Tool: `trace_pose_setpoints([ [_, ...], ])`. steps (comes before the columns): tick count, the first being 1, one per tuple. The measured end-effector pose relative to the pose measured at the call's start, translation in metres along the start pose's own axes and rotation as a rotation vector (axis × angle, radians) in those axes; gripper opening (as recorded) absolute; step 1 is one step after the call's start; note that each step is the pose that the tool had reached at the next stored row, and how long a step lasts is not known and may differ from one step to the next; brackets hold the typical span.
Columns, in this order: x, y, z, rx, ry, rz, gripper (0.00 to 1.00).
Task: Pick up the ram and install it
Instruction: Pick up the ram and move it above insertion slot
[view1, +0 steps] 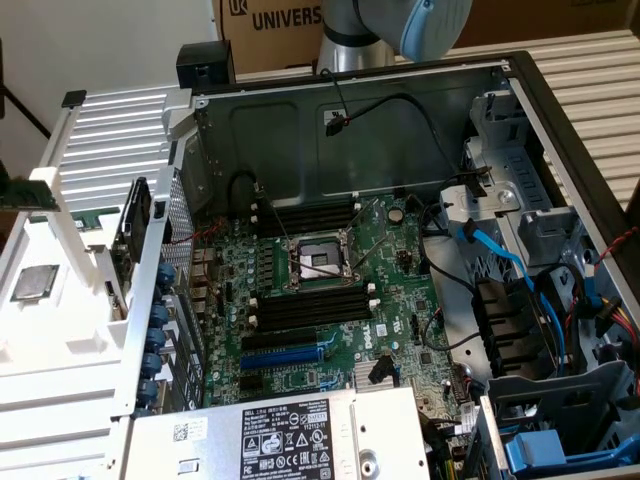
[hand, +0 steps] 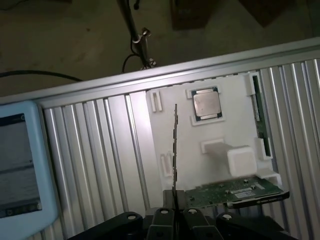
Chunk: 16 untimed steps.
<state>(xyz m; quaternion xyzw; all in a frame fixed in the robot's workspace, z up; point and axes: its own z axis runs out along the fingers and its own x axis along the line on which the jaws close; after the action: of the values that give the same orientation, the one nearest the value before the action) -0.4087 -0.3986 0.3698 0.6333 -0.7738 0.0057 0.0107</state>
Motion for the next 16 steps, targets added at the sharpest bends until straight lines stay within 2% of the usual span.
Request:
trace_pose_setpoints([
  [4, -0.002, -0.0081, -0.0024, 0.0062, -0.0012, 0.000, 0.13],
  [5, -0.003, -0.0133, -0.0048, 0.0127, -0.0025, 0.000, 0.13],
  [8, -0.004, -0.0162, -0.0073, 0.0191, -0.0038, 0.000, 0.13],
  [11, -0.005, -0.0162, -0.0073, 0.0199, -0.0034, 0.000, 0.13],
  [12, -0.006, -0.0164, -0.0074, 0.0202, -0.0010, 0.000, 0.13],
  [16, -0.011, -0.0269, -0.0120, 0.0205, -0.0008, 0.000, 0.13],
])
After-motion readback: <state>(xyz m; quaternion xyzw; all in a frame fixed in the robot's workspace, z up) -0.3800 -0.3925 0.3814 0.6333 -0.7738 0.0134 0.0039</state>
